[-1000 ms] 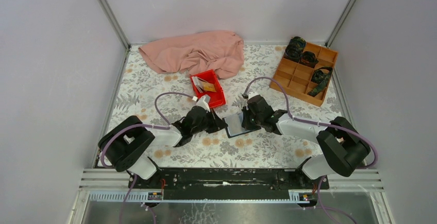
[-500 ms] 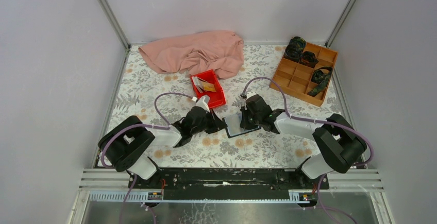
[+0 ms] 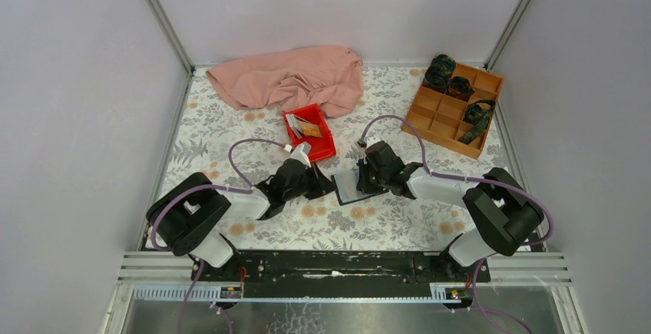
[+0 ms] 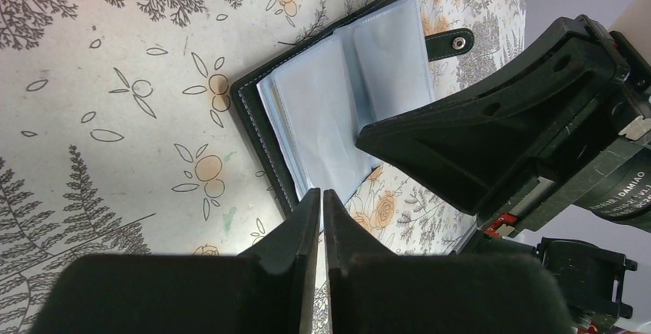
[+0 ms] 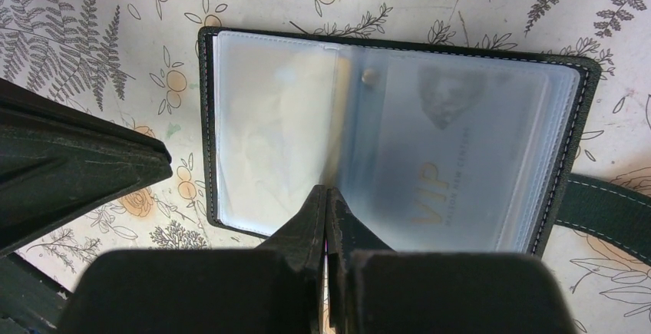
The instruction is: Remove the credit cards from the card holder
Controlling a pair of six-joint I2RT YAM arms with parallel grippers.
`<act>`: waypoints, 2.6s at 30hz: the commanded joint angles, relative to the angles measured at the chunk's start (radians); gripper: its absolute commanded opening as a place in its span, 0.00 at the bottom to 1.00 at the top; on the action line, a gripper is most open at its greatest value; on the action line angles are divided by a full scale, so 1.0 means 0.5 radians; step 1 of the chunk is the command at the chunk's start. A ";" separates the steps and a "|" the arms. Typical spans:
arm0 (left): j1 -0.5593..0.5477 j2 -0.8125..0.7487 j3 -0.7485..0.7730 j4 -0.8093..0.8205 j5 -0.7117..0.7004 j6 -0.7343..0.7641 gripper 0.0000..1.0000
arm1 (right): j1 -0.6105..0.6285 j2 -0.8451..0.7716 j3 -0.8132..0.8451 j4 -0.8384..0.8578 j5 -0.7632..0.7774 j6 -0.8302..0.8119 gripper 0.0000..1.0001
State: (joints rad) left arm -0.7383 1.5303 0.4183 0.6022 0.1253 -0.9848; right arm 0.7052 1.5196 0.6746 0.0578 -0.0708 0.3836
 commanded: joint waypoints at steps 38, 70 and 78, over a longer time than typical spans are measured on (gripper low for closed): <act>-0.008 0.087 0.213 -0.044 0.007 0.073 0.35 | 0.012 0.026 -0.005 0.031 0.041 0.001 0.00; -0.024 0.394 0.300 0.129 0.109 0.031 0.35 | 0.013 0.028 -0.018 0.035 0.048 -0.009 0.00; -0.039 0.424 0.313 0.282 0.217 -0.017 0.34 | 0.013 0.046 -0.018 0.044 0.042 -0.008 0.00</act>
State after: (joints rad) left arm -0.7441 1.7222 0.5556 0.6411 0.1608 -0.9714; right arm 0.7052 1.5215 0.6727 0.0647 -0.0620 0.3889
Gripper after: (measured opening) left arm 0.349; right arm 0.011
